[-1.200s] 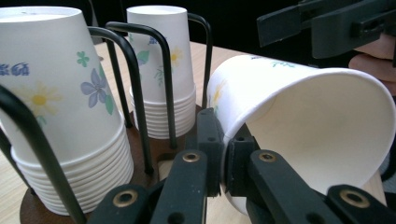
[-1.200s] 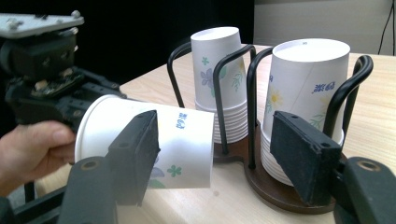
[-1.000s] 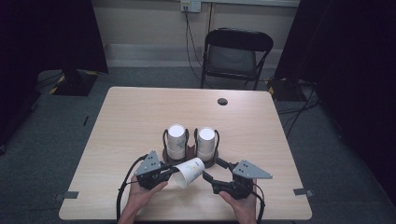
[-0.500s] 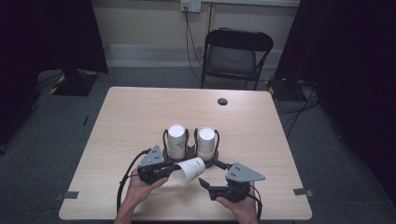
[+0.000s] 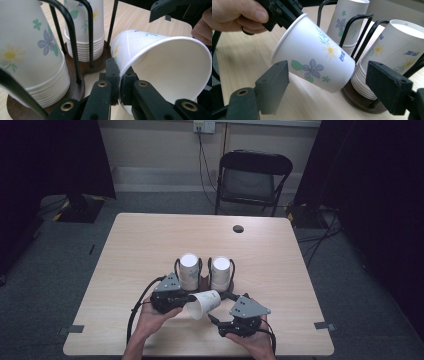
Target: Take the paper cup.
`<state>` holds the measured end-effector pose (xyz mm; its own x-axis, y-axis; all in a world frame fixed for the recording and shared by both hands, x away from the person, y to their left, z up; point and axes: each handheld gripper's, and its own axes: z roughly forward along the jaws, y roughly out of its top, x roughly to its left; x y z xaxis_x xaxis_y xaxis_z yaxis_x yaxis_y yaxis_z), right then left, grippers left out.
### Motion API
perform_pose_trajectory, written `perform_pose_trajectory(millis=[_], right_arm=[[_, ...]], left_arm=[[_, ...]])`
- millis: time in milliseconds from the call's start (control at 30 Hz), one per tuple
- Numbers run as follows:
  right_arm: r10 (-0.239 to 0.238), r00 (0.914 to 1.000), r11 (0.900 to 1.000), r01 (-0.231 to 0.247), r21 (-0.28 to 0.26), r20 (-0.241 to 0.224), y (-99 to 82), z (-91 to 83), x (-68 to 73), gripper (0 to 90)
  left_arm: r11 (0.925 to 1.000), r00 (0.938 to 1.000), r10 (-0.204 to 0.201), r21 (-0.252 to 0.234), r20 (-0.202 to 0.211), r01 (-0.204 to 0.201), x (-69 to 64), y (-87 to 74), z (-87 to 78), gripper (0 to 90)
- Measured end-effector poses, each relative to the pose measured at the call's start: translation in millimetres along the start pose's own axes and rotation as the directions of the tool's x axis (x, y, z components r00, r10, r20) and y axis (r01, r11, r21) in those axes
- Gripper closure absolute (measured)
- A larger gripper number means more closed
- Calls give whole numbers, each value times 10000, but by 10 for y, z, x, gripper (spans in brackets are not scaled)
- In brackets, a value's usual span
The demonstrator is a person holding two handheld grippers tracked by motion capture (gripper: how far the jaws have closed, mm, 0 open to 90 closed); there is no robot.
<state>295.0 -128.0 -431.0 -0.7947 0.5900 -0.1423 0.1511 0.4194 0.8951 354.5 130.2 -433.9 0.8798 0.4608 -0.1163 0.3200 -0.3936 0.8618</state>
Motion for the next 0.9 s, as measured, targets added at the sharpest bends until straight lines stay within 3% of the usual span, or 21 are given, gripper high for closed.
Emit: perform_pose_trajectory(millis=[267, 500, 700, 900], right_arm=[[-692, 9975, 9970, 687, 346, 124, -10, 62, 69, 165], [-1331, 9910, 9895, 1322, 592, 125, -7, 130, 125, 149], [-1813, 9834, 9793, 1798, 927, 88, 16, 184, 131, 122], [-1953, 9807, 9752, 1950, 1047, -68, 9, 251, 159, 132]], left_arm=[[9989, 9997, 42, 458, 232, -52, 4, 42, 39, 878], [9969, 9998, 78, 775, 207, -94, -12, 125, 41, 878], [9947, 9990, 52, 1020, 433, -96, -29, 171, 102, 879], [9944, 9979, 4, 1058, 645, -72, -61, 189, 142, 878]])
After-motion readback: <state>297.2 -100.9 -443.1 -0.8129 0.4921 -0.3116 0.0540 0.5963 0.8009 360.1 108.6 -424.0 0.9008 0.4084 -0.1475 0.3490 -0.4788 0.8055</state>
